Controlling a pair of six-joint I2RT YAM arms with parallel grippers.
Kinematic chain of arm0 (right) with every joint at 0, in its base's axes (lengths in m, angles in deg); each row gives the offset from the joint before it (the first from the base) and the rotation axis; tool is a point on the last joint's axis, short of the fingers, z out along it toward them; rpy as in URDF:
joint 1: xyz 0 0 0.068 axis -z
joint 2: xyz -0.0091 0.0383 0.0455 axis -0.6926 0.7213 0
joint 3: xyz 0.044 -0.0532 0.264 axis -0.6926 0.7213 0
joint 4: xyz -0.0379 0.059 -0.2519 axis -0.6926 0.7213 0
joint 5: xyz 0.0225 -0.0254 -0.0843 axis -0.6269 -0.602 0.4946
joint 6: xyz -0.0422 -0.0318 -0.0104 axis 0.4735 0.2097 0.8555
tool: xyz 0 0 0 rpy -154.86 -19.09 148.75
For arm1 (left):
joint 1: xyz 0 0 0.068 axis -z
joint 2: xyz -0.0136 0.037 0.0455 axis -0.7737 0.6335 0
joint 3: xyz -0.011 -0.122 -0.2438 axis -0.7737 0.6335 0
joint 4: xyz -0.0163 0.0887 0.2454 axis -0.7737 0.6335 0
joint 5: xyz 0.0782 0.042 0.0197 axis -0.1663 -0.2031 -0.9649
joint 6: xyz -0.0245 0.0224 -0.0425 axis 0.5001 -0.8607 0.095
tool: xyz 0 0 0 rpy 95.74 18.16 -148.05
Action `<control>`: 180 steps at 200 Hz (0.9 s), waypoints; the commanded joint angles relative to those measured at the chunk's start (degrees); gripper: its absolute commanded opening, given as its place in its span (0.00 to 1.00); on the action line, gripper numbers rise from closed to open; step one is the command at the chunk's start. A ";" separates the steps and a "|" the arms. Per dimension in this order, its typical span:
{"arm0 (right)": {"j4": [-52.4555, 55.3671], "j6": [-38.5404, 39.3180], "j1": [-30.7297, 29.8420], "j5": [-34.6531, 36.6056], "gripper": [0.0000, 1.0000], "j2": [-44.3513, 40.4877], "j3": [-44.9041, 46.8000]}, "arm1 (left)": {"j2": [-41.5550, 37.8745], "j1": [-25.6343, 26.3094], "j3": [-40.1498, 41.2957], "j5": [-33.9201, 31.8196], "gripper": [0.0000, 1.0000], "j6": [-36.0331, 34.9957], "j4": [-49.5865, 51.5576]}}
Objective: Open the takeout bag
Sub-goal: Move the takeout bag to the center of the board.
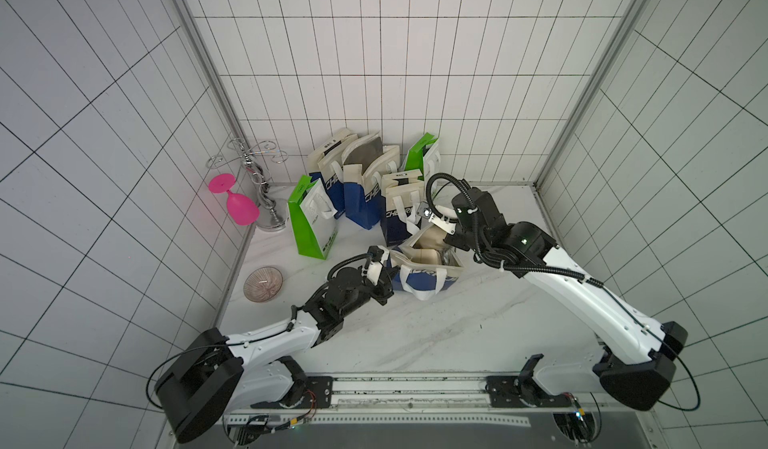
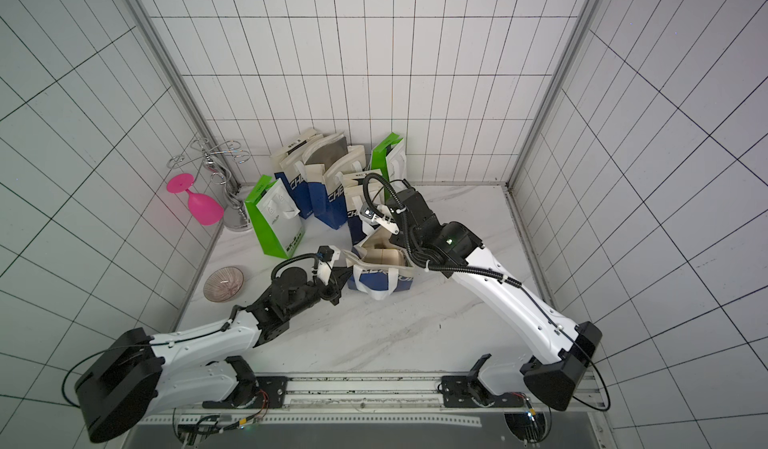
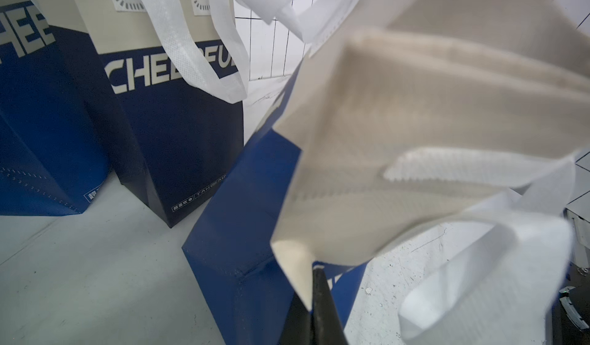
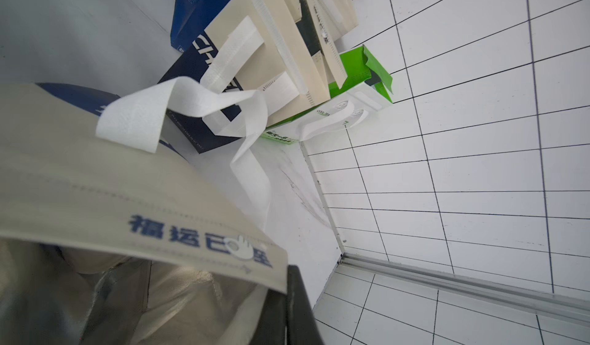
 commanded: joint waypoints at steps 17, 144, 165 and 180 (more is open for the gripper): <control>-2.74 0.26 0.52 -0.63 0.00 -1.51 -7.00 | 0.76 -0.37 1.07 -1.24 0.00 -0.41 4.47; -7.52 -9.18 0.78 -6.89 0.26 -4.80 1.25 | -8.80 -7.90 -2.42 -8.53 0.00 3.09 12.04; -8.77 -10.71 0.82 -7.45 0.26 -6.82 4.22 | -10.21 -8.98 -2.32 -13.78 0.00 1.16 13.04; -9.13 -11.89 0.86 -8.12 0.26 -7.85 5.97 | -11.02 -10.24 -2.06 -17.86 0.00 -0.03 13.28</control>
